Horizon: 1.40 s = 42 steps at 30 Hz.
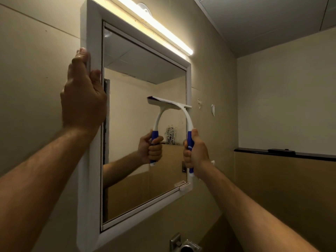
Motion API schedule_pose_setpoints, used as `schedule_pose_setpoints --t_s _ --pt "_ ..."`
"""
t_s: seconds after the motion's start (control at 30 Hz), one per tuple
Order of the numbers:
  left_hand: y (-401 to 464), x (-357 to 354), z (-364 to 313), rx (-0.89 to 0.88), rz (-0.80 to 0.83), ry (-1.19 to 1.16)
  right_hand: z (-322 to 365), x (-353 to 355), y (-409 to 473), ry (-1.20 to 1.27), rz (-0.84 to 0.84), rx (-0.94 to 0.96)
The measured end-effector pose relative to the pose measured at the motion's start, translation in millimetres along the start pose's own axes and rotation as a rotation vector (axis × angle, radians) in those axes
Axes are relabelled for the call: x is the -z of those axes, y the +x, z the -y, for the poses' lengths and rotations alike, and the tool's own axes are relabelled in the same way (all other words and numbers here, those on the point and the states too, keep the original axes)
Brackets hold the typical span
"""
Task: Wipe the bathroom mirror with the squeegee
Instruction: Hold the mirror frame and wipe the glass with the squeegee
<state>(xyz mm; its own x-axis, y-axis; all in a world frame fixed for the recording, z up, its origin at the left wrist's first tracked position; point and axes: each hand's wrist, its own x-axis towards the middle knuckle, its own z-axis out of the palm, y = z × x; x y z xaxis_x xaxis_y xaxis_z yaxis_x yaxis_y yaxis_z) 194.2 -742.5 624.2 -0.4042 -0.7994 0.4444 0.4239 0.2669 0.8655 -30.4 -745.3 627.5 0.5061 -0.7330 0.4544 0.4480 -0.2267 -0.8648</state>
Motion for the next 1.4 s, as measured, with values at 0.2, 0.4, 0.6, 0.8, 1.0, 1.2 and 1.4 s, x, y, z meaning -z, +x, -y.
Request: schedule_pose_setpoints --t_s 0.2,0.4,0.6,0.8,1.0,1.2,1.4 --pt "-17 20 36 0.119 0.086 -0.065 -36 14 -22 -0.037 0.001 -0.056" --pt "-21 10 15 0.076 -0.036 0.045 -17 8 -22 -0.044 -0.012 -0.017" --pt "-15 4 2 0.030 -0.008 0.027 -3 -10 -17 -0.047 -0.013 -0.021" --pt "-35 26 50 0.144 0.075 -0.034 -51 10 -44 -0.047 -0.033 -0.061" --pt "-30 10 18 0.009 -0.059 0.061 -20 1 -34 -0.051 0.003 0.019" --pt "-38 6 18 -0.026 0.001 -0.039 -24 -16 -41 0.091 0.070 -0.034" --pt "-59 16 52 0.060 0.056 -0.087 -57 -2 -64 0.191 0.122 -0.136"
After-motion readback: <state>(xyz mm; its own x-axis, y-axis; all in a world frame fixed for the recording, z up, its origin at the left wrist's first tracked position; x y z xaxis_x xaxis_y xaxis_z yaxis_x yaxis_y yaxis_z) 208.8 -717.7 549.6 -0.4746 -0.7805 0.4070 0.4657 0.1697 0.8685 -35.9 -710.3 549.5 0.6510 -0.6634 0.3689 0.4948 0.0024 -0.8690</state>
